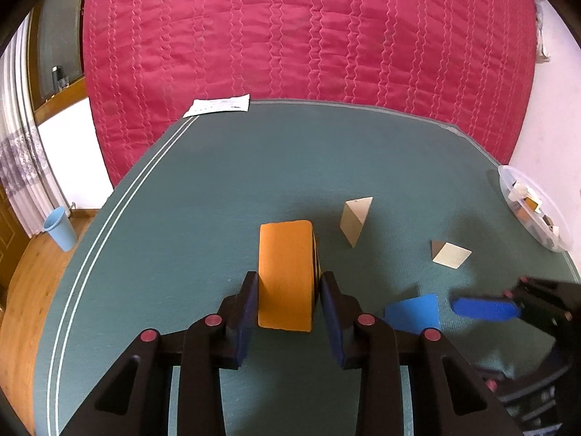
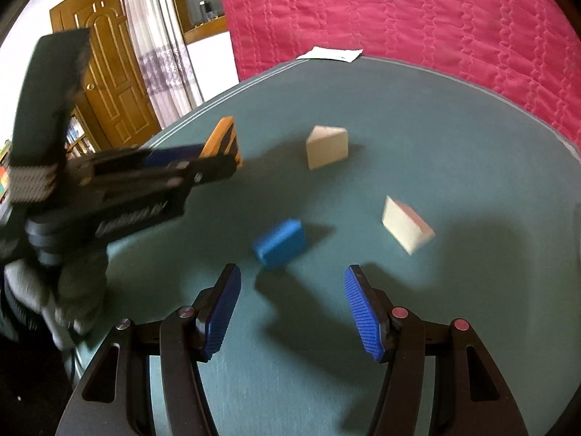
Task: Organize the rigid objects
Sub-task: 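Grasp the blue block with the right gripper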
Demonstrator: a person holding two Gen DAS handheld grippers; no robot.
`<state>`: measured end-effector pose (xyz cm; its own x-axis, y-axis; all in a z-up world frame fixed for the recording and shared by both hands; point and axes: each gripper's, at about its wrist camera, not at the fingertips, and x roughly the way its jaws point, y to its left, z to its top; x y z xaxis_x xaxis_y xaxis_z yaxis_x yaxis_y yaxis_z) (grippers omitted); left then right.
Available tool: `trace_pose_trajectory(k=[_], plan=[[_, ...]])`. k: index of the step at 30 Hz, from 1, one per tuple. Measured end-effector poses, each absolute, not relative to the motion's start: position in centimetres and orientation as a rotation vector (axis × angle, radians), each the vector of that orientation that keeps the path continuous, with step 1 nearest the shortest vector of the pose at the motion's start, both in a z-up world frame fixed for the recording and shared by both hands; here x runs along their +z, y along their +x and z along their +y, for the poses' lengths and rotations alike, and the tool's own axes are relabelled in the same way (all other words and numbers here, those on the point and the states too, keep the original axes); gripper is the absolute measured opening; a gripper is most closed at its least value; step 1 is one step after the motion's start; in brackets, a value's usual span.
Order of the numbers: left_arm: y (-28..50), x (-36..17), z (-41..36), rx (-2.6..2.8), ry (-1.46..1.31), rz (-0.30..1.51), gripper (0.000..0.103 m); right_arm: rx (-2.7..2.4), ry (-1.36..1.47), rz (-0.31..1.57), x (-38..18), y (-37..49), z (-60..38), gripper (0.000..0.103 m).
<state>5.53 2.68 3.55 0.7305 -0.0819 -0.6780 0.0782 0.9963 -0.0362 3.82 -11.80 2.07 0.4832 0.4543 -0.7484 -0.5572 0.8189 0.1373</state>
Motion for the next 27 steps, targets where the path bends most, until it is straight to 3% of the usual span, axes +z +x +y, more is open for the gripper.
trace_pose_trajectory(k=[4,11,27], plan=[[5.4,3.3,3.2,-0.086,-0.020,0.753,0.036,0.601,-0.152,0.863,2.0,5.0,-10.7,0.058],[5.4,3.1,3.0,-0.090,-0.017,0.762,0.036,0.622,-0.229,0.824,1.8,4.4,-9.1,0.039],[5.3,2.8,3.2,-0.081,-0.015,0.763,0.036,0.606,-0.153,0.816,2.3,2.8,-12.4,0.038]])
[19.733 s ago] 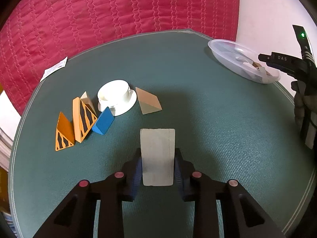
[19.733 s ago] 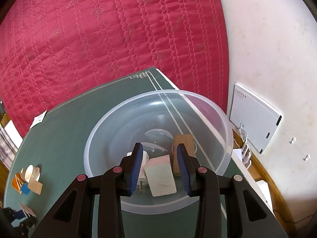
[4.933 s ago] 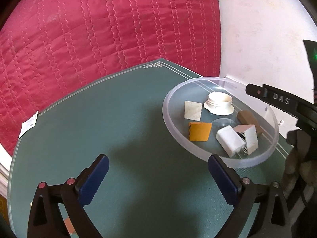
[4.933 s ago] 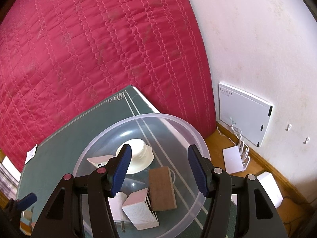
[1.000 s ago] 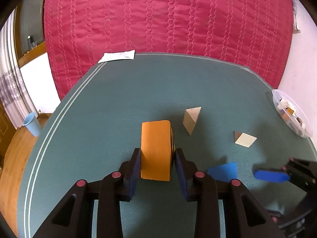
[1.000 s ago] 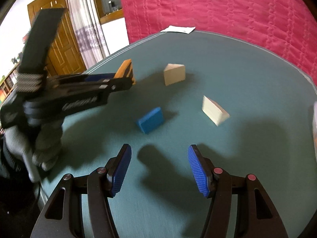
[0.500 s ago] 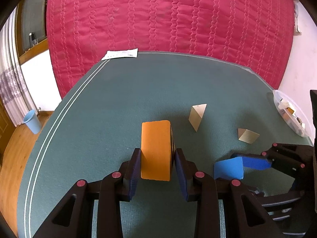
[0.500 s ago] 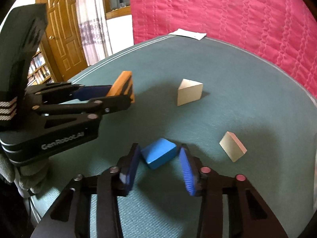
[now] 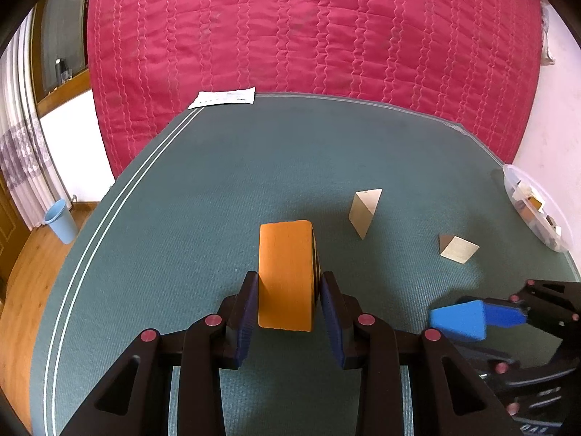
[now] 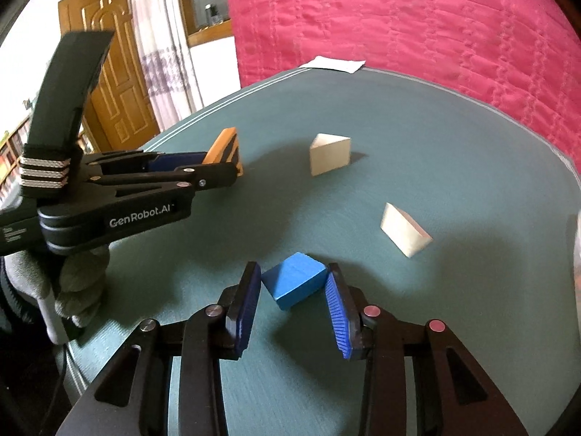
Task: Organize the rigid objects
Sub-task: 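Grasp the blue block with the right gripper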
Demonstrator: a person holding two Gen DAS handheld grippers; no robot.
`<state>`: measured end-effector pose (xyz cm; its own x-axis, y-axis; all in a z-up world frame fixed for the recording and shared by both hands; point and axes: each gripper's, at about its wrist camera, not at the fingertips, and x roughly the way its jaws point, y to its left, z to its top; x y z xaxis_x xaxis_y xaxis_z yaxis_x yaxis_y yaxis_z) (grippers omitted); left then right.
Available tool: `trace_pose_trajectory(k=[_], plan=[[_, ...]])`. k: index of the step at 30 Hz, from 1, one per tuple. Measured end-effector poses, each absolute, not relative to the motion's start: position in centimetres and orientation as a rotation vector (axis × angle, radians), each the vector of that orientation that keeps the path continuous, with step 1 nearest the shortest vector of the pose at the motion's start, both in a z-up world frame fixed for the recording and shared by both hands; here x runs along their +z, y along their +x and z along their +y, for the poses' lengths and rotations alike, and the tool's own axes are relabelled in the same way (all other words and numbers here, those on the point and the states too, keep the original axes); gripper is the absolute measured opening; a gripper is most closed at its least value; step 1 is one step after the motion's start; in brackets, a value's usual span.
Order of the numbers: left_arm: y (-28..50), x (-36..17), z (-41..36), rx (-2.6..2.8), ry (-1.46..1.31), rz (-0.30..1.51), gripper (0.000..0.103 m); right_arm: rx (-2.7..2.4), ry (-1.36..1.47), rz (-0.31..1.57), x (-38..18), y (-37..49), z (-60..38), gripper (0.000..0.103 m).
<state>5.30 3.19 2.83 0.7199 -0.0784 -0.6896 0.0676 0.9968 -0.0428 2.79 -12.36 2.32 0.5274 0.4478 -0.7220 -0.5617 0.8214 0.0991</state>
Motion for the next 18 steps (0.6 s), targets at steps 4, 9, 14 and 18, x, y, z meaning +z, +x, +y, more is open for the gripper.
trace_pose_trajectory(k=[4,9,14,18], plan=[[5.2,2.8,3.2,-0.079,-0.009,0.760,0.036,0.585,-0.116,0.808,2.7,2.2,-13.9,0.038],[4.9,2.9,2.7,-0.091,0.000,0.760,0.036,0.556,-0.083,0.813,2.5,2.0,-15.3,0.038],[4.5,3.0,1.8,-0.116,0.005,0.765,0.036,0.535,-0.052,0.803,2.9,1.7,-16.6,0.038],[4.1,3.2,0.8,-0.140,0.015,0.763,0.036,0.515,-0.027,0.784,3.5,1.5,-17.8,0.038]])
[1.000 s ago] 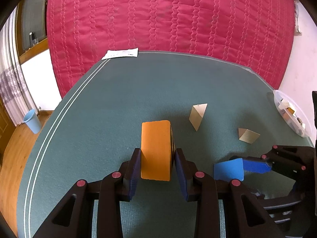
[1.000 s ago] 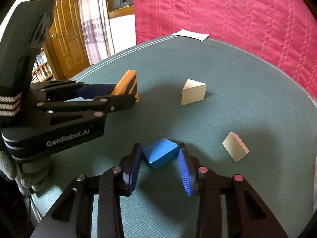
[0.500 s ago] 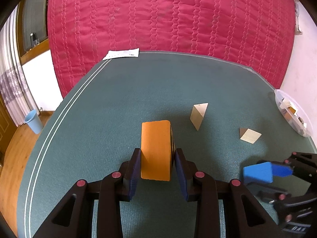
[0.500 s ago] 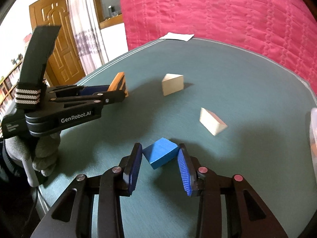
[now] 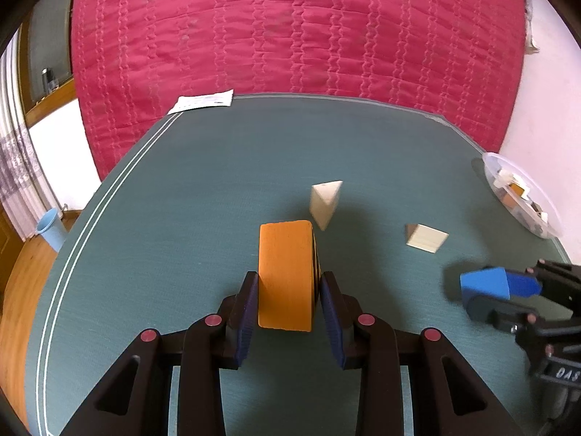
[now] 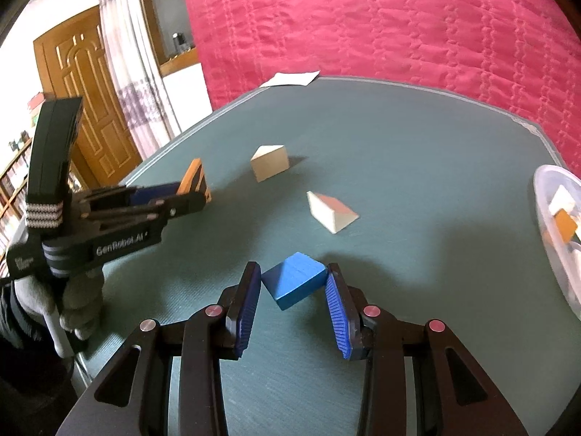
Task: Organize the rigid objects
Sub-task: 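Grasp the blue block with the right gripper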
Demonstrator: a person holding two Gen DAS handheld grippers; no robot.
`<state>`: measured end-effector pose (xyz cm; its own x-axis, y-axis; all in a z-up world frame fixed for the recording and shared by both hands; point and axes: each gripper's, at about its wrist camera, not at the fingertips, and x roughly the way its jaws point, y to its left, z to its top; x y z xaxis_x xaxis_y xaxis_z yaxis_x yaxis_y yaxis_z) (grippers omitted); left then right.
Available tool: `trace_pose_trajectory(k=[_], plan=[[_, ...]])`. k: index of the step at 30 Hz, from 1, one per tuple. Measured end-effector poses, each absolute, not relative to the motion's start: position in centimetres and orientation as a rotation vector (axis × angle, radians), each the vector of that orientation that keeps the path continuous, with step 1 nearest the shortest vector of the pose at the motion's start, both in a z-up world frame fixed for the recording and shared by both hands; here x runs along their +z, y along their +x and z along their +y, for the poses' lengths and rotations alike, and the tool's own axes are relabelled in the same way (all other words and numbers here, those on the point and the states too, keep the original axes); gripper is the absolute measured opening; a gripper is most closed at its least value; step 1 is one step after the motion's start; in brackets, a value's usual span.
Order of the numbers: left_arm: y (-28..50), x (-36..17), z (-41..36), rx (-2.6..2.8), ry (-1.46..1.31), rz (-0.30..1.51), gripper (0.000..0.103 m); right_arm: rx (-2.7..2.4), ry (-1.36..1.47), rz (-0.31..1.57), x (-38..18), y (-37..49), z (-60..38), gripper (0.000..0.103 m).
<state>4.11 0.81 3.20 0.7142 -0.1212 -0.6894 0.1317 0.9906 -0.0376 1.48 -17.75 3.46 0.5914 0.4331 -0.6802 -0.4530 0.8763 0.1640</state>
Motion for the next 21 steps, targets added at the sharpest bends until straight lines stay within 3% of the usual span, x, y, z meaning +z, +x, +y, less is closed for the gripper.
trace_pose_trajectory(k=[21], plan=[[2.7,4.1,-3.5,-0.238,0.060,0.753,0.036,0.331,0.103,0.727,5.2,1.9,-25.4,0.038]])
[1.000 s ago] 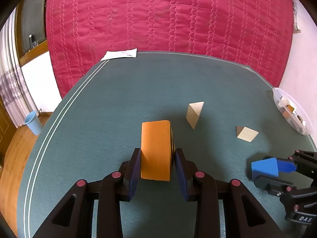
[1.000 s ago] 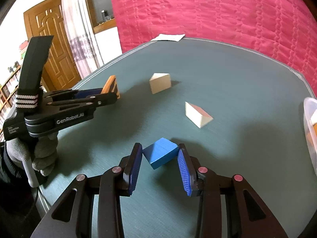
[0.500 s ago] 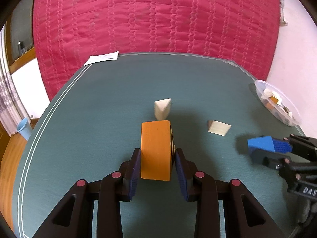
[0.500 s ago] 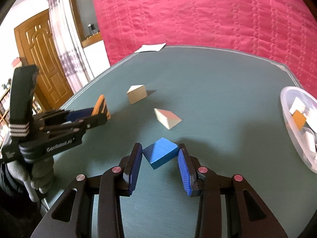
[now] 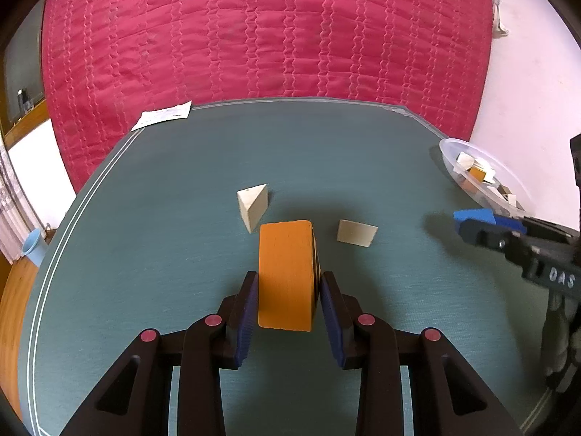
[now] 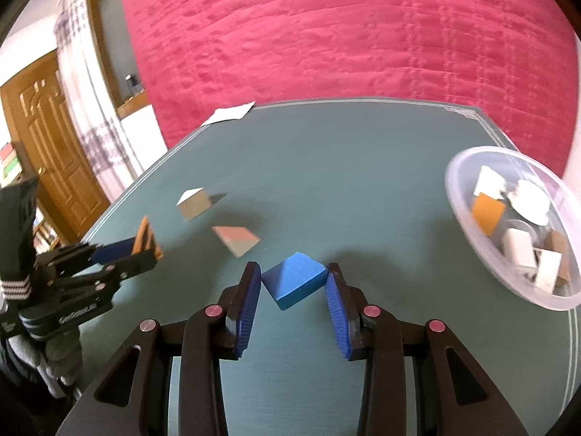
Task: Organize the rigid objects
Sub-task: 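Grasp the blue block with the right gripper, then carry the blue block into the bowl with the right gripper while the left carries the orange block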
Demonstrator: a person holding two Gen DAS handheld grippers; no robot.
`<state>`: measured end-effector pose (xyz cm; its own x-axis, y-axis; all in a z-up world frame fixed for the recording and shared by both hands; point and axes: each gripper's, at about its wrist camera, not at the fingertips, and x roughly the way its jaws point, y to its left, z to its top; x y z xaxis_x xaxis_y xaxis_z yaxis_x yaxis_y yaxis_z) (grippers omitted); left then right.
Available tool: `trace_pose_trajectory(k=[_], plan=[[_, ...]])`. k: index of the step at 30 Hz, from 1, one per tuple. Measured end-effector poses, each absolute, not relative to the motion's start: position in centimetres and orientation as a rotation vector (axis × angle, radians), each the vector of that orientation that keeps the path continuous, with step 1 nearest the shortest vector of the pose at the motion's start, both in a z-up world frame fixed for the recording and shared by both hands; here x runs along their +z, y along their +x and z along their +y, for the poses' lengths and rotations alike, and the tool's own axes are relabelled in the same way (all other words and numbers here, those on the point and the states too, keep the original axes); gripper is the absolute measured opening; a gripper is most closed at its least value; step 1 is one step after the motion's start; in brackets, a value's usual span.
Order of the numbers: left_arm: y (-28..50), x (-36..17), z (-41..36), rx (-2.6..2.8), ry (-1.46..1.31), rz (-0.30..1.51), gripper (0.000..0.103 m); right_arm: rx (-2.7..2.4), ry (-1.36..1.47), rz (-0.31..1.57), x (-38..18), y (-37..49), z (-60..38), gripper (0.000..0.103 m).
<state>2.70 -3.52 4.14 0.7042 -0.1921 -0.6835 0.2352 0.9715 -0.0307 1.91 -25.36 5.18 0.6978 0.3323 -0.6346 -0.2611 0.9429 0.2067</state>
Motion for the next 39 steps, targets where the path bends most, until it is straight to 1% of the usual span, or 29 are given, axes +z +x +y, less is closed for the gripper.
trace_pose_trajectory(k=[22,34,36,37,39], plan=[[2.2,5.6,-7.1,-0.310,0.103,0.724,0.036,0.027,0.344,0.633,7.6,4.6,-38.2,0.038],[2.2,6.4,-9.8,-0.344,0.143,0.712,0.036,-0.112,0.447,0.622,6.3,6.4,-44.1,0.038],[2.1,6.4,-10.3,-0.352,0.148,0.711,0.036,-0.115,0.476,0.616,6.0,6.7,-44.9,0.046],[2.2,6.5,-10.5,-0.356,0.149,0.711,0.036,-0.114,0.484,0.613,5.9,6.6,-45.2,0.053],[2.1,6.6,-11.1,-0.368,0.154,0.708,0.036,-0.120,0.504,0.604,5.9,6.4,-45.6,0.055]])
